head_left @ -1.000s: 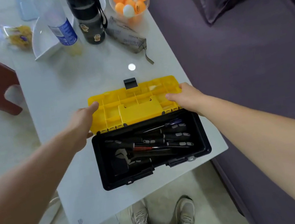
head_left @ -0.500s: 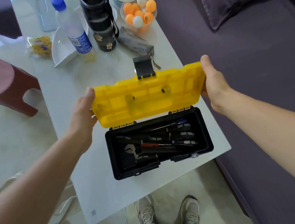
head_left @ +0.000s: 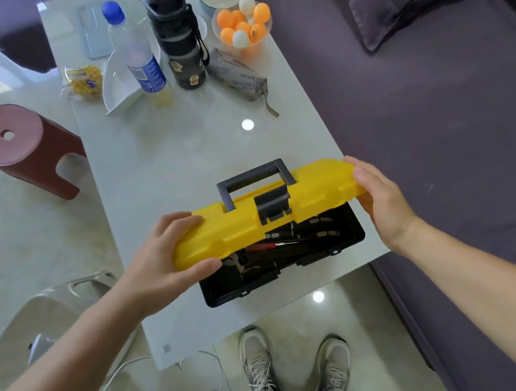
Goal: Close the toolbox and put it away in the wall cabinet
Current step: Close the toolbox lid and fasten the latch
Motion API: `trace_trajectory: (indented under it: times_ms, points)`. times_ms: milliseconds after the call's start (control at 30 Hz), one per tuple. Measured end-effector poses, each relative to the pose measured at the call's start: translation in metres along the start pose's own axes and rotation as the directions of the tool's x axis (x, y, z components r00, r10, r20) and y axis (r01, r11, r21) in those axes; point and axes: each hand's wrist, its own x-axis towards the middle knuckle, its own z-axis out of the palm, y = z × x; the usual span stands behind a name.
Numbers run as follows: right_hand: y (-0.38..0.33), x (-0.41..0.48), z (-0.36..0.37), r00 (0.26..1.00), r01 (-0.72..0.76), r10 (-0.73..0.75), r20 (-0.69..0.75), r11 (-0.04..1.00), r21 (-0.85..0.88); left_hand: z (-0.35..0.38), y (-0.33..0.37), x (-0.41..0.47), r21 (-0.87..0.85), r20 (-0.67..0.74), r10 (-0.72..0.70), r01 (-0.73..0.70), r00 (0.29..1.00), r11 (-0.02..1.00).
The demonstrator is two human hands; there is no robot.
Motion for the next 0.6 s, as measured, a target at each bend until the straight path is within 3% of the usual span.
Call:
trace_trajectory:
  times_ms: [200,433,600]
  points:
    - [0.016,0.012,0.000,0.998,-0.045,0.049,0.047,0.995,-0.089,0.032,-0.005,0.008,0.339,0.013,0.009,-0.013,1.000,0.941]
    - [0.037,0.018,-0.005,0.997,-0.064,0.069,0.026,0.985,-0.163,0.068,-0.007,0.008,0.487,-0.050,0.138,-0.097,0.989,0.868]
    - [0.035,0.021,-0.005,0.995,-0.088,0.096,0.016,0.959,-0.268,0.066,0.006,0.028,0.602,-0.117,0.107,-0.015,0.987,0.798]
